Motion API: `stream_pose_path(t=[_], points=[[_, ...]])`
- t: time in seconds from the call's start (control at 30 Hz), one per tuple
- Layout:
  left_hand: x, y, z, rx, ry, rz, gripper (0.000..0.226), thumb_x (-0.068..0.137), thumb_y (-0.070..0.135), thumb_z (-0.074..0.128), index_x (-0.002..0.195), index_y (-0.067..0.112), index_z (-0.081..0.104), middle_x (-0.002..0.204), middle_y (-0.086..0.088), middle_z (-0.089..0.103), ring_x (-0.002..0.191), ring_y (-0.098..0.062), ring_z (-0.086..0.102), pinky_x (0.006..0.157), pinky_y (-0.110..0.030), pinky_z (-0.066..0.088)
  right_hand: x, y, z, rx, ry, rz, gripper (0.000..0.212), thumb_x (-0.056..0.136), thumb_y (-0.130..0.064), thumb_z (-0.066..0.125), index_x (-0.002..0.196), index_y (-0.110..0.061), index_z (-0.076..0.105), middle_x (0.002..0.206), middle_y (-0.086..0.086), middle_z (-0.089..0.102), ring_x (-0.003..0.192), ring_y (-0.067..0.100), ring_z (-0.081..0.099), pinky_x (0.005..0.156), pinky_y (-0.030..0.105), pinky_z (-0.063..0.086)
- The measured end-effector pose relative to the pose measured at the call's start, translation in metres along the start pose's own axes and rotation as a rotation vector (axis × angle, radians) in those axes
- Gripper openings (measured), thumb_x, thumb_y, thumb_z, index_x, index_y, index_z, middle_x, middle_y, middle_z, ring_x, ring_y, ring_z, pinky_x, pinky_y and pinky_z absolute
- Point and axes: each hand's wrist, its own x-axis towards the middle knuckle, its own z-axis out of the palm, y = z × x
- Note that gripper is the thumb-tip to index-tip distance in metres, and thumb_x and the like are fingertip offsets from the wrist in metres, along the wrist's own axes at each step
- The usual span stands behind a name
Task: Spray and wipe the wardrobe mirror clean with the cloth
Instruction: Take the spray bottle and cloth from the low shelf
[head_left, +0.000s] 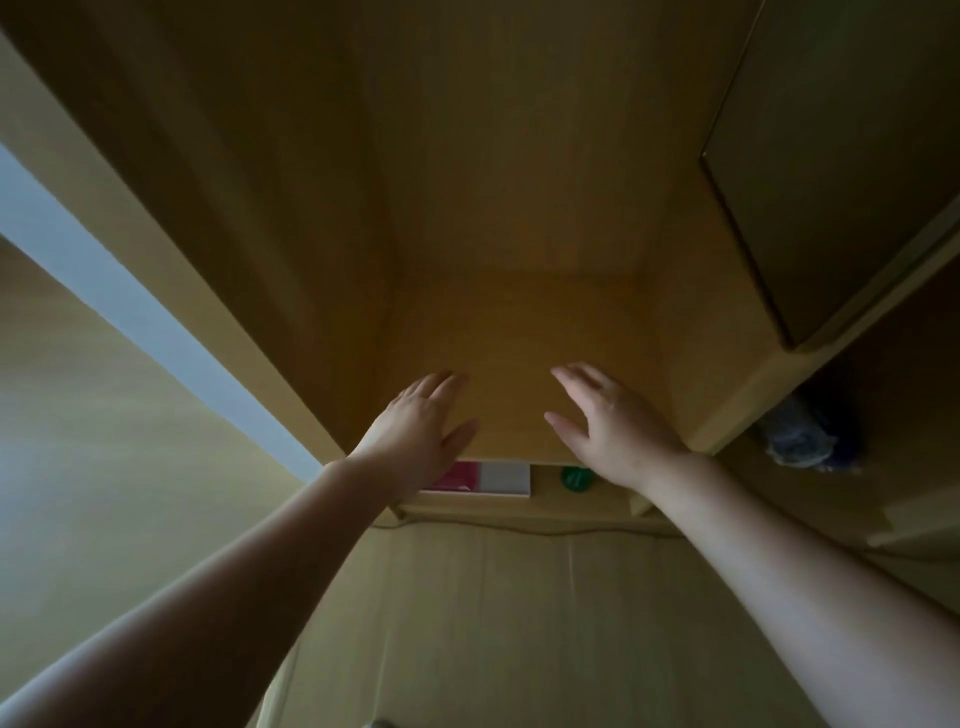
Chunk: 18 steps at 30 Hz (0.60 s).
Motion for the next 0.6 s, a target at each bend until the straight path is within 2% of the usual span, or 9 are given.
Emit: stream_pose_path(t=[0.23, 0.3, 0.37, 0.43, 0.6], points=[[-0.012, -0.05, 0.131, 0.001, 0.024, 0.052, 0.055, 0.095, 0.041, 0.049, 0.143, 0.017, 0.037, 0.146, -0.002, 0.042, 0.133, -0.021, 0.037, 0.108, -0.034, 0.033, -0.027, 0.047, 0.136, 0.004, 0.113, -0.107, 0.044, 0.094, -0.026, 0.059, 0.132, -0.003, 0.054, 0.131, 0.012, 0.056, 0.111, 0.027, 0.059, 0.084, 0.032, 0.052], [-0.018, -0.059, 0.163, 0.001, 0.048, 0.082, 0.05, 0.095, 0.039, 0.05, 0.138, 0.017, 0.043, 0.14, -0.002, 0.047, 0.127, -0.021, 0.044, 0.103, -0.035, 0.039, -0.034, 0.057, 0.167, 0.0, 0.126, -0.15, 0.042, 0.094, -0.023, 0.06, 0.13, -0.003, 0.056, 0.128, 0.012, 0.059, 0.108, 0.027, 0.061, 0.082, 0.03, 0.051], [-0.025, -0.067, 0.194, 0.007, 0.066, 0.125, 0.042, 0.094, 0.036, 0.051, 0.132, 0.019, 0.048, 0.13, 0.0, 0.054, 0.118, -0.02, 0.051, 0.098, -0.033, 0.044, -0.041, 0.065, 0.194, -0.014, 0.134, -0.192, 0.039, 0.093, -0.021, 0.061, 0.127, -0.002, 0.058, 0.125, 0.012, 0.06, 0.106, 0.027, 0.062, 0.081, 0.033, 0.055], [-0.03, -0.075, 0.224, 0.022, 0.075, 0.143, 0.042, 0.093, 0.037, 0.053, 0.131, 0.019, 0.05, 0.129, 0.001, 0.056, 0.118, -0.019, 0.052, 0.098, -0.029, 0.04, -0.046, 0.072, 0.217, -0.041, 0.128, -0.234, 0.037, 0.091, -0.019, 0.063, 0.123, -0.002, 0.061, 0.122, 0.012, 0.061, 0.103, 0.027, 0.063, 0.078, 0.035, 0.056], [-0.023, -0.099, 0.283, 0.079, 0.052, 0.153, 0.048, 0.094, 0.043, 0.048, 0.136, 0.02, 0.046, 0.139, 0.002, 0.049, 0.129, -0.015, 0.043, 0.106, -0.028, 0.033, -0.055, 0.096, 0.273, -0.101, 0.102, -0.258, 0.034, 0.089, -0.021, 0.064, 0.12, -0.005, 0.063, 0.12, 0.01, 0.062, 0.097, 0.025, 0.065, 0.072, 0.028, 0.053]])
